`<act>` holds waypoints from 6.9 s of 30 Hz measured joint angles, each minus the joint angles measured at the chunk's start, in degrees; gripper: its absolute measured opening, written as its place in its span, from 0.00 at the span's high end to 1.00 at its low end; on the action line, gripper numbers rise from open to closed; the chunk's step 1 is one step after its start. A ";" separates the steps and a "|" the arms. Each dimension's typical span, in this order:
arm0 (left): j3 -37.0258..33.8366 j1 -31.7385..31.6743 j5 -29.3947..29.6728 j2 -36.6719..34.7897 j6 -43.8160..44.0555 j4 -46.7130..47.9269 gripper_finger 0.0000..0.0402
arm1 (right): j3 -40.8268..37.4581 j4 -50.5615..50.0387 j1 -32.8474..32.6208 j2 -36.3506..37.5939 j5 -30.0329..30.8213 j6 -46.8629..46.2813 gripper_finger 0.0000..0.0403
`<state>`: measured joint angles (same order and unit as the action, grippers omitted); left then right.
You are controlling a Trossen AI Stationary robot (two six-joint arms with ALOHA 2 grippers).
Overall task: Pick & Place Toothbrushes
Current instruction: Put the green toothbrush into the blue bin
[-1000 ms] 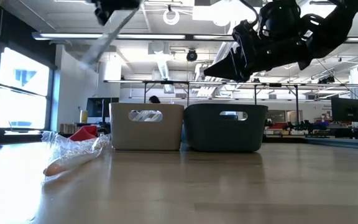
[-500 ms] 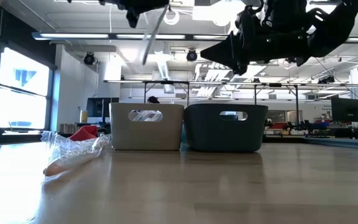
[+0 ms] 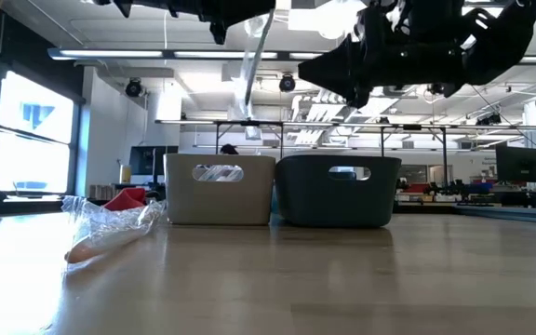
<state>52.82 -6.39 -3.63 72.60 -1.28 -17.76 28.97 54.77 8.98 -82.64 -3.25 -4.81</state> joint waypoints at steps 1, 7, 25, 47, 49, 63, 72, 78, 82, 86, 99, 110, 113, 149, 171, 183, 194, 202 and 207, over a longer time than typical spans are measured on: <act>0.00 0.00 -0.10 0.02 0.00 -0.06 0.99 | 0.00 0.90 -0.29 -0.18 0.00 0.04 0.79; -0.02 0.00 -1.17 0.74 0.01 -2.97 0.99 | 0.00 2.60 -1.93 -0.23 -0.22 0.17 0.62; 0.00 0.02 -3.54 4.99 0.45 -10.67 0.99 | 4.69 5.80 -4.51 -7.16 -1.32 1.82 0.54; 0.02 0.02 -3.51 7.01 0.66 -12.09 0.99 | 6.86 8.12 -4.51 -11.32 -1.66 2.22 0.57; 0.02 0.02 -3.51 7.01 0.68 -12.13 0.99 | 6.86 8.11 -4.51 -11.32 -1.66 2.25 0.61; 0.02 0.02 -3.35 7.01 0.70 -10.78 0.99 | 6.86 7.73 -4.51 -11.32 -1.62 3.02 0.89; 0.02 0.02 -3.35 6.94 0.34 -9.86 0.99 | 6.86 7.31 -4.49 -11.32 -1.62 3.10 0.89; 0.02 0.02 -2.20 6.94 0.20 -9.62 0.90 | 6.86 7.20 -4.50 -11.34 -1.61 3.08 0.89; 0.02 0.02 -1.01 6.97 0.12 -8.72 0.79 | 6.86 7.29 -4.49 -11.32 -1.62 3.10 0.89; 0.02 0.02 -0.96 6.97 0.02 -8.53 0.67 | 6.86 7.26 -4.49 -11.32 -1.64 3.10 0.89; 0.02 0.02 -0.99 6.97 0.04 -8.57 0.60 | 6.86 7.20 -4.49 -11.32 -1.64 3.10 0.89; -0.07 0.01 -0.63 5.03 -0.33 -2.96 0.60 | 6.86 6.58 -4.49 -11.32 -1.64 2.49 0.89; -0.07 0.02 1.15 1.53 -1.50 2.57 0.60 | 6.88 4.98 -4.36 -10.70 -1.49 1.85 0.89; -30.05 0.04 7.63 -46.22 2.04 12.38 0.60 | 6.88 -6.98 -4.49 -5.72 12.06 -4.16 0.89; -35.17 0.04 7.57 -50.63 3.10 11.87 0.60 | 6.86 -30.64 -4.49 -5.68 13.17 -27.49 0.89; -35.17 0.04 7.57 -50.60 3.30 11.87 0.60 | 6.86 -33.70 -4.62 -5.79 5.45 -31.35 0.88; -35.17 0.04 7.51 -50.60 3.32 11.89 0.60 | 6.86 -33.63 -4.59 -5.83 9.15 -28.37 0.65; -35.17 0.03 7.51 -50.58 3.32 13.22 0.60 | 6.86 -34.05 -4.33 -5.49 7.19 -26.60 0.58; -35.17 0.04 7.51 -50.59 3.32 13.29 0.60 | 6.86 -35.46 -4.33 -2.39 7.17 -23.43 0.62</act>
<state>17.65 -6.35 3.88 22.01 2.04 -4.47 35.83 19.31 4.64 -85.02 3.92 -28.24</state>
